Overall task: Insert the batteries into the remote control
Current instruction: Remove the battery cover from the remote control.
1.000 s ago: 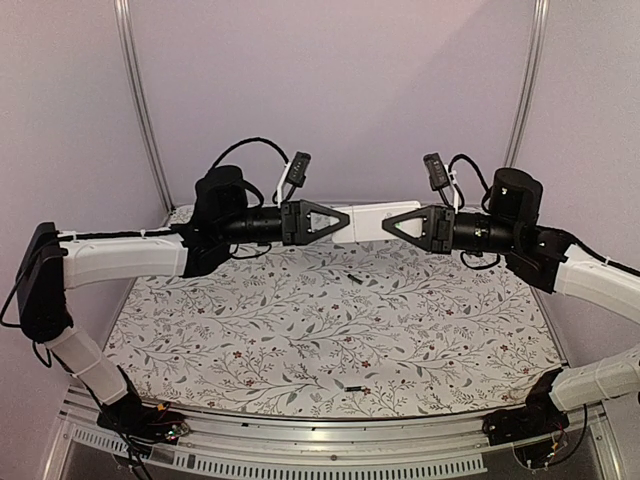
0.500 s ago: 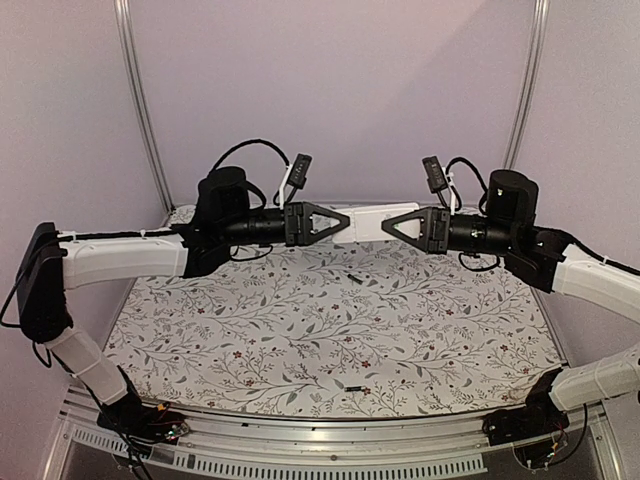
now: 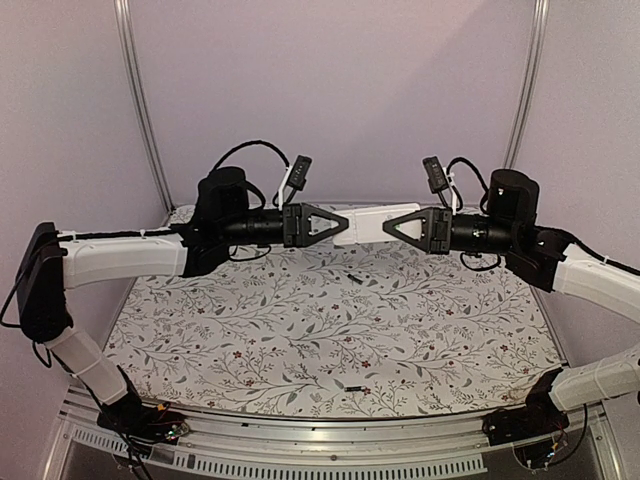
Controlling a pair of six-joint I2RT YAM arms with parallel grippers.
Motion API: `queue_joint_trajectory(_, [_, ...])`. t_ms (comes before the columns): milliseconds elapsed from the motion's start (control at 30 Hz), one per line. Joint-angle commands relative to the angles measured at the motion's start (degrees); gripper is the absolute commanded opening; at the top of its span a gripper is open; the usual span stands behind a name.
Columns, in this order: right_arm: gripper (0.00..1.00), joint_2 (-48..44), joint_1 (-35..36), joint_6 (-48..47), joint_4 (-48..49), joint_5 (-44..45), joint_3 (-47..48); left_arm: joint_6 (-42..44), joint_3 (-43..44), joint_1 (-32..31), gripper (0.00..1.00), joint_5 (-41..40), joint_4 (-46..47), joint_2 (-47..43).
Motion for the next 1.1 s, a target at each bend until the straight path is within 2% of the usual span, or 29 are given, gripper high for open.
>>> queue_joint_trajectory(0, [0.0, -1.3, -0.1, 0.5, 3.4, -2.8, 1.7, 1.3, -0.1, 1.2, 0.31, -2.0, -4.2, 0.2])
queue_joint_trajectory(167, [0.0, -1.5, -0.1, 0.0, 2.7, -2.1, 1.8, 2.0, -0.4, 1.3, 0.2, -2.2, -5.2, -0.4])
queue_joint_trajectory(467, [0.0, -2.2, -0.8, -2.2, -0.7, -0.5, 1.9, 3.2, -0.9, 1.5, 0.21, -2.3, -6.8, -1.6])
queue_joint_trajectory(500, [0.0, -2.1, -0.8, -2.3, -0.7, -0.5, 1.9, 3.0, -0.8, 1.4, 0.23, -2.2, -6.8, -1.5])
queue_joint_trajectory(567, [0.0, -1.9, -0.8, -2.3, -0.7, -1.0, 2.0, 3.0, -0.4, 1.4, 0.38, -1.9, -6.7, -1.3])
queue_joint_trajectory(600, [0.0, -1.8, -0.8, -2.2, -0.6, -1.1, 2.1, 3.1, -0.4, 1.3, 0.4, -2.2, -6.7, -1.3])
queue_joint_trajectory(700, [0.0, -1.5, -0.8, -1.9, -0.4, -1.4, 2.3, 3.0, -0.2, 1.3, 0.36, -3.1, -7.2, -0.9])
queue_joint_trajectory(900, [0.0, -1.8, -0.9, -2.2, -1.5, 0.4, 2.2, 3.5, -0.2, 1.3, 0.19, -3.1, -8.1, -1.2])
queue_joint_trajectory(1067, [0.0, -2.1, -1.0, -4.2, -5.0, 3.9, 2.3, 3.7, -0.2, 1.3, 0.18, -3.1, -8.7, -1.9])
